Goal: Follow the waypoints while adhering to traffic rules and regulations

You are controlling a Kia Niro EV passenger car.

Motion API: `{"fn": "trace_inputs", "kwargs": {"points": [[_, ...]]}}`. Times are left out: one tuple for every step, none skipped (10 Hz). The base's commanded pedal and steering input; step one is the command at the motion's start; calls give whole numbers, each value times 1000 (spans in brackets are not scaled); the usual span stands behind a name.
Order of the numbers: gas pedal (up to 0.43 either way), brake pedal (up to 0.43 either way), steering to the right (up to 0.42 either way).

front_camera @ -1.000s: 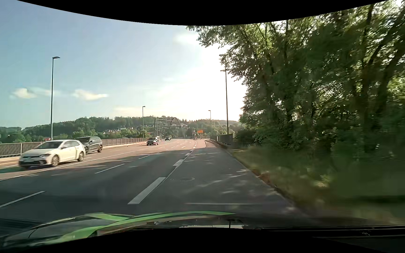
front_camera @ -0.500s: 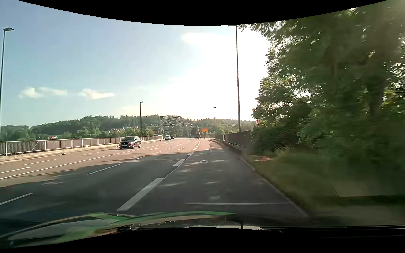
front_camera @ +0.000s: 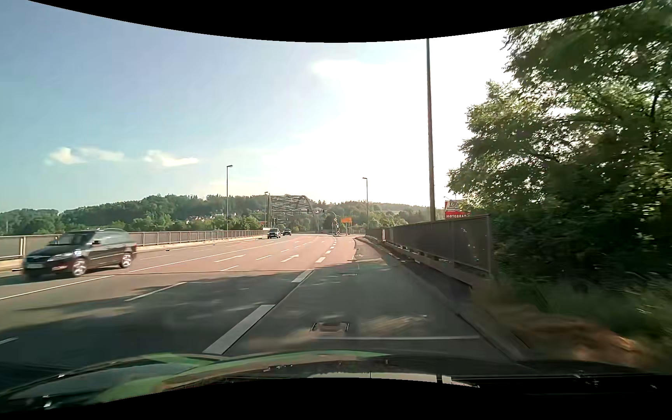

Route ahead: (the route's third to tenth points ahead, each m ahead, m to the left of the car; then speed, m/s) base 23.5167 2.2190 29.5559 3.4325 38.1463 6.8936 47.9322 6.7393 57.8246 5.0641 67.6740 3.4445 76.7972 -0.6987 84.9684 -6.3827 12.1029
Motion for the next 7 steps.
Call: {"fn": "trace_inputs", "kwargs": {"points": [[0, 0, -5], [0, 0, -5], [20, 0, -5], [39, 0, -5], [39, 0, -5], [67, 0, -6], [67, 0, -5]]}}
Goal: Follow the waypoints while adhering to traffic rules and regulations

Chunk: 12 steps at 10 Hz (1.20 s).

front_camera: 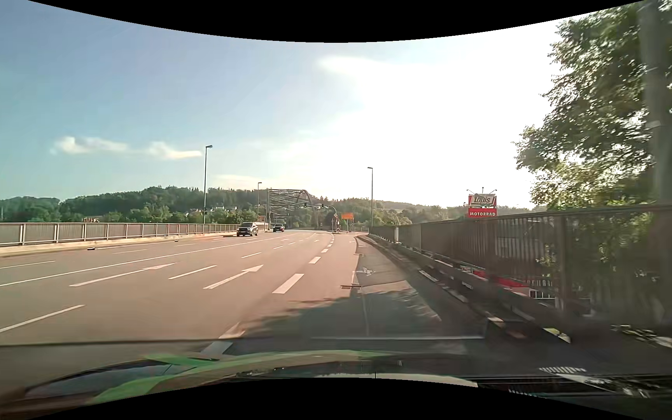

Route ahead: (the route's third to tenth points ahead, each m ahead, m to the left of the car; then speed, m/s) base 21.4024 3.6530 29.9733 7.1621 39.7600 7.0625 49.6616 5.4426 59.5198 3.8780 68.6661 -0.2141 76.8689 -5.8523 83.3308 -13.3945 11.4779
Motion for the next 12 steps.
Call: {"fn": "trace_inputs", "kwargs": {"points": [[67, 0, -6], [67, 0, -6], [98, 0, -5], [98, 0, -5], [98, 0, -4], [98, 0, -4], [98, 0, -4], [98, 0, -4], [98, 0, -4], [98, 0, -3], [98, 0, -4], [98, 0, -3]]}}
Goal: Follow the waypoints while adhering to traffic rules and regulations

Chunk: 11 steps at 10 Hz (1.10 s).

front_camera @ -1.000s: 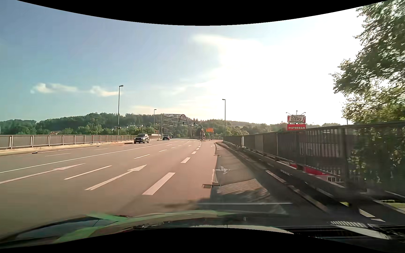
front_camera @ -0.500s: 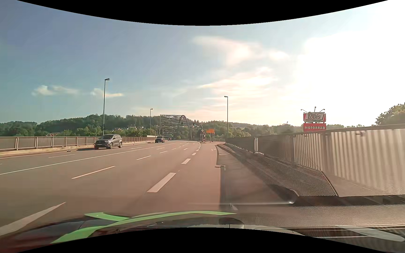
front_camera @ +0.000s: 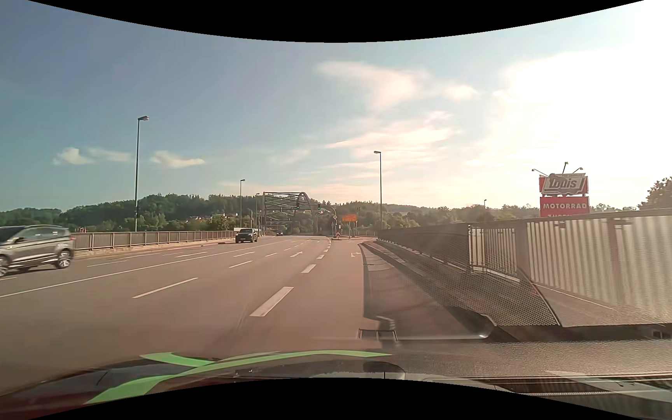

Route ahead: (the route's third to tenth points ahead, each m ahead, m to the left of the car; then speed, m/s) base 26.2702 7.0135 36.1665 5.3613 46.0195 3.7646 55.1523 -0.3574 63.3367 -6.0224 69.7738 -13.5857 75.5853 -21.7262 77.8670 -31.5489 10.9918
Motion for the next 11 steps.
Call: {"fn": "trace_inputs", "kwargs": {"points": [[87, 0, -4], [87, 0, -5], [87, 0, -7], [87, 0, -8], [87, 0, -8], [87, 0, -8], [87, 0, -8], [87, 0, -9], [87, 0, -9], [87, 0, -9], [87, 0, -10]]}}
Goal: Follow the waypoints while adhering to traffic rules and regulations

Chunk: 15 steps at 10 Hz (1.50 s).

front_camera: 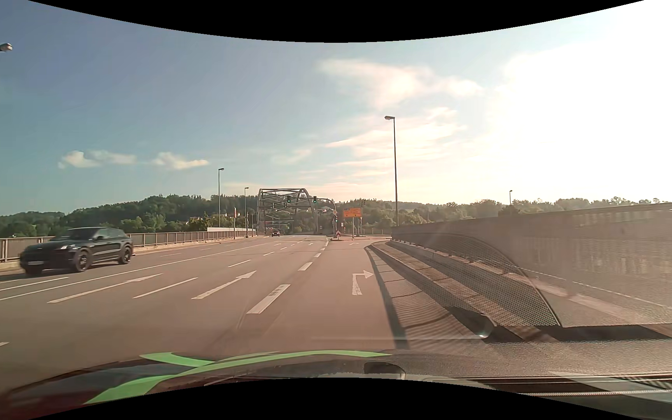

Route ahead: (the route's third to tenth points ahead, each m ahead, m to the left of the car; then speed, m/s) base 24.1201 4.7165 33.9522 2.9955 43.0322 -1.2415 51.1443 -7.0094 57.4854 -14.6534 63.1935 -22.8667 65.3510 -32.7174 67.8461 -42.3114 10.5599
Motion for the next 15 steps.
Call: {"fn": "trace_inputs", "kwargs": {"points": [[87, 0, -11], [87, 0, -11], [79, 0, -13], [79, 0, -14], [79, 0, -14], [59, 0, -14], [59, 0, -14], [0, 0, -14], [0, 0, -14], [0, 0, -12], [0, 0, -11], [0, 0, -11], [0, 0, -10], [0, 0, -7], [0, 0, 0]]}}
